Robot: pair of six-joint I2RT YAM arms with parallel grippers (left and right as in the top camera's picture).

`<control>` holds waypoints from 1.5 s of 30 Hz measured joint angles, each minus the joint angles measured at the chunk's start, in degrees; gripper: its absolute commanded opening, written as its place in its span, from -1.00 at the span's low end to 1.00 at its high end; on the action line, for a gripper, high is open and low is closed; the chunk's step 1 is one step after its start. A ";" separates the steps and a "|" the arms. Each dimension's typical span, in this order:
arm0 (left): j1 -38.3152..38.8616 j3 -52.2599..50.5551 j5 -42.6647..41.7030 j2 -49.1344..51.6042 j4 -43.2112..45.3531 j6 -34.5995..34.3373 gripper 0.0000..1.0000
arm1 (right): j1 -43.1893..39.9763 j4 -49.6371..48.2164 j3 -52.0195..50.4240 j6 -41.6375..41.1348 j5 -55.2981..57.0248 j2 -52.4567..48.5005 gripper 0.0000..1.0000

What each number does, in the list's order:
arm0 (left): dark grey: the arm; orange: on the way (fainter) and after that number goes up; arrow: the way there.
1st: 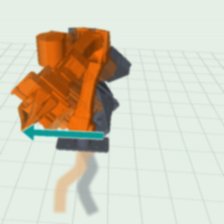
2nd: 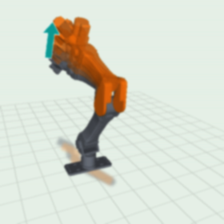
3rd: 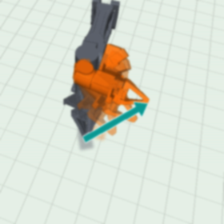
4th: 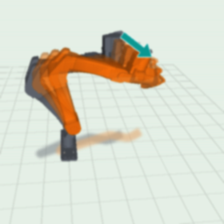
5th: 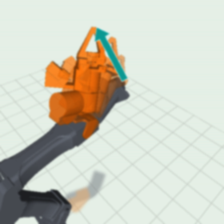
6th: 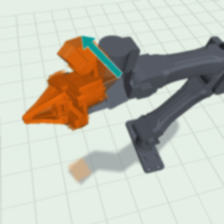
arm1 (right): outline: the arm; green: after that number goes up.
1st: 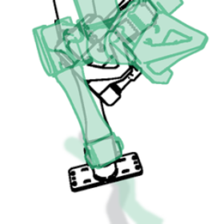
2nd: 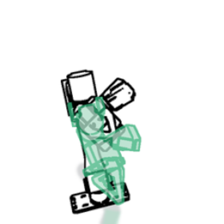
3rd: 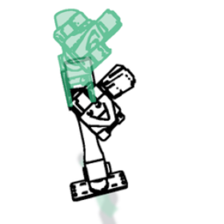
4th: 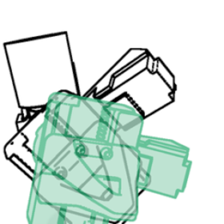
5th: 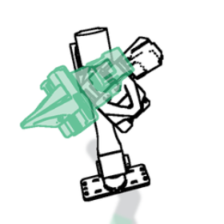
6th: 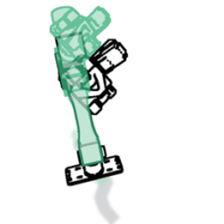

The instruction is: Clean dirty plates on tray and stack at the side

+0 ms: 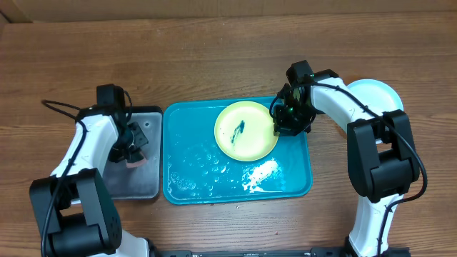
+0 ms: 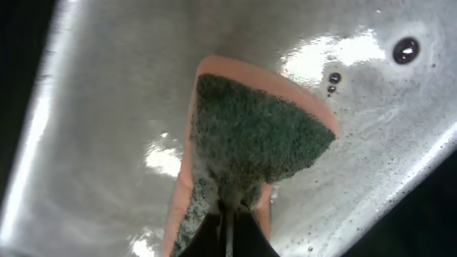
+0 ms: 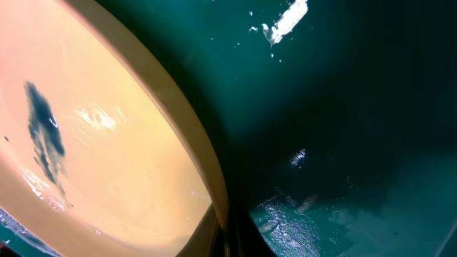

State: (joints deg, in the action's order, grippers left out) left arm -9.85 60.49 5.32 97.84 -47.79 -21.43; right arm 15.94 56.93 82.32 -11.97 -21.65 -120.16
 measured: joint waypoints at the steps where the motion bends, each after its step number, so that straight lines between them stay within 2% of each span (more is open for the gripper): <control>1: 0.00 -0.70 -0.39 0.00 0.94 0.37 -0.92 | 0.00 0.04 0.00 0.00 0.00 0.00 -0.92; 7: 0.00 -3.61 -1.11 0.00 4.50 0.70 -0.92 | 0.00 0.17 0.00 0.00 0.00 0.00 -0.92; 14: 0.00 -3.87 -2.47 0.00 4.04 0.90 -0.92 | 0.00 0.37 0.00 0.00 -0.02 0.00 -0.92; 21: 0.00 0.13 -3.74 -1.49 -3.76 0.87 -0.92 | 0.02 0.63 0.00 0.04 -0.02 0.00 -0.92; 28: 0.00 10.71 -5.46 -10.40 -11.50 0.68 -0.92 | 0.02 0.15 -0.04 0.66 -0.17 0.00 -0.92; 36: 1.03 12.26 -19.30 -11.85 -12.63 4.28 -0.92 | 1.16 -2.60 -0.44 1.07 -2.34 0.00 -0.92; 39: 4.46 12.26 -24.22 -10.82 -11.98 6.54 -0.91 | 3.37 -3.76 -0.44 1.07 -2.60 0.00 -0.92; 45: 13.86 12.26 -27.74 -7.87 -8.79 8.15 -0.92 | 9.25 -4.33 -0.44 -1.31 -1.79 0.00 -0.92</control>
State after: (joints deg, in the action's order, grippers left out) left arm 4.01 72.75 -22.41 89.97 -56.58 -13.28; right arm 25.19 52.60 81.89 -13.28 -23.44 -120.16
